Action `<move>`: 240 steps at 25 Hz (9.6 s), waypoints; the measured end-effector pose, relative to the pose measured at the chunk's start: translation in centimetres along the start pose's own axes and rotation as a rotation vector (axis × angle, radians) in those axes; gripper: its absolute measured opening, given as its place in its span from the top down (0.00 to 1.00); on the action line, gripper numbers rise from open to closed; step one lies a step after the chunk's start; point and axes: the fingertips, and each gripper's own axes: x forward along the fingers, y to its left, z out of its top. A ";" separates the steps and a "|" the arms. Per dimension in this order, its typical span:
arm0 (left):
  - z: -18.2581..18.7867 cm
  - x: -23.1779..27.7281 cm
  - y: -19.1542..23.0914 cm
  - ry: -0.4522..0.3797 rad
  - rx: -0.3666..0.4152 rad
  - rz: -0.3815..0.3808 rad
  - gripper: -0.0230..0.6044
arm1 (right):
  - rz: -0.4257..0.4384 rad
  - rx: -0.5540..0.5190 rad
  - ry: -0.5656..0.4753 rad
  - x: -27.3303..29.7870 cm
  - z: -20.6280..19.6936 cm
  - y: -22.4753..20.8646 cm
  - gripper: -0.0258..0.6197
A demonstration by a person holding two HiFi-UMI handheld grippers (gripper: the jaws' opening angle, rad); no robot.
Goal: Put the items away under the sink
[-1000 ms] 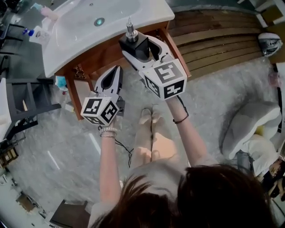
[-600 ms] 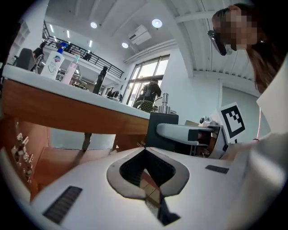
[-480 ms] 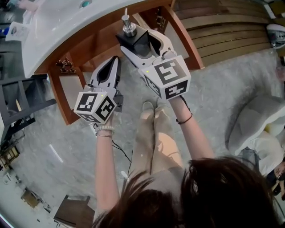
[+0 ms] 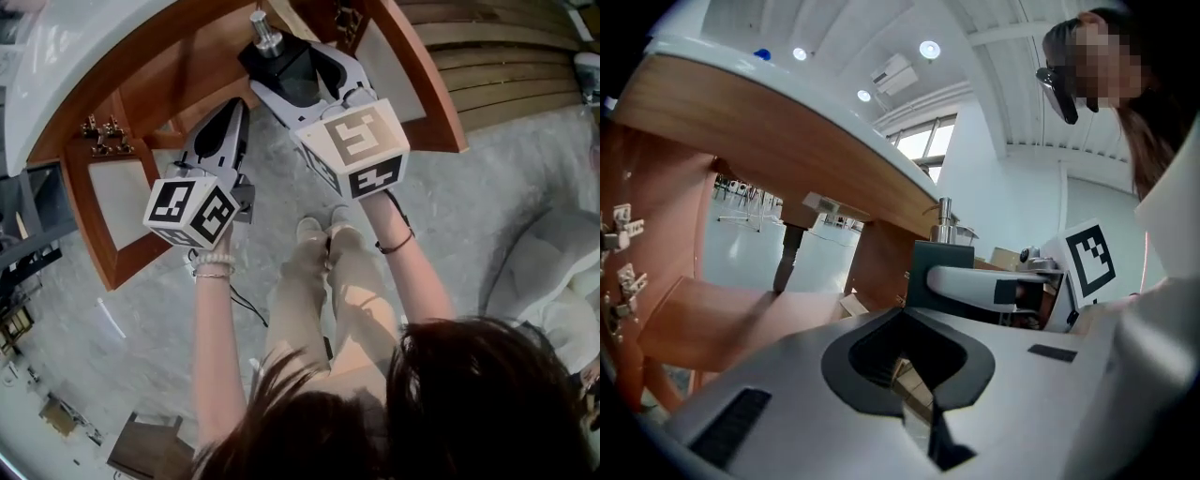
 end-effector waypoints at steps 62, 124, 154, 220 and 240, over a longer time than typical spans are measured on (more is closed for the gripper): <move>-2.9 6.3 9.7 -0.118 0.059 0.085 0.96 | -0.019 -0.128 -0.054 14.7 -8.5 -5.0 0.46; 19.2 -6.7 -11.5 -0.050 -0.052 -0.064 0.96 | -0.048 0.105 0.056 -7.2 18.6 3.2 0.86; 24.8 -9.4 -14.3 -0.128 -0.011 -0.075 0.96 | -0.070 0.132 0.007 -10.9 23.9 4.5 0.93; 30.2 -19.1 3.0 -0.301 -0.030 0.337 0.96 | 0.443 0.065 -0.034 5.5 30.0 18.0 0.93; 32.6 -20.4 12.8 -0.321 -0.048 0.337 0.96 | 0.455 0.021 -0.034 15.5 31.6 23.0 0.93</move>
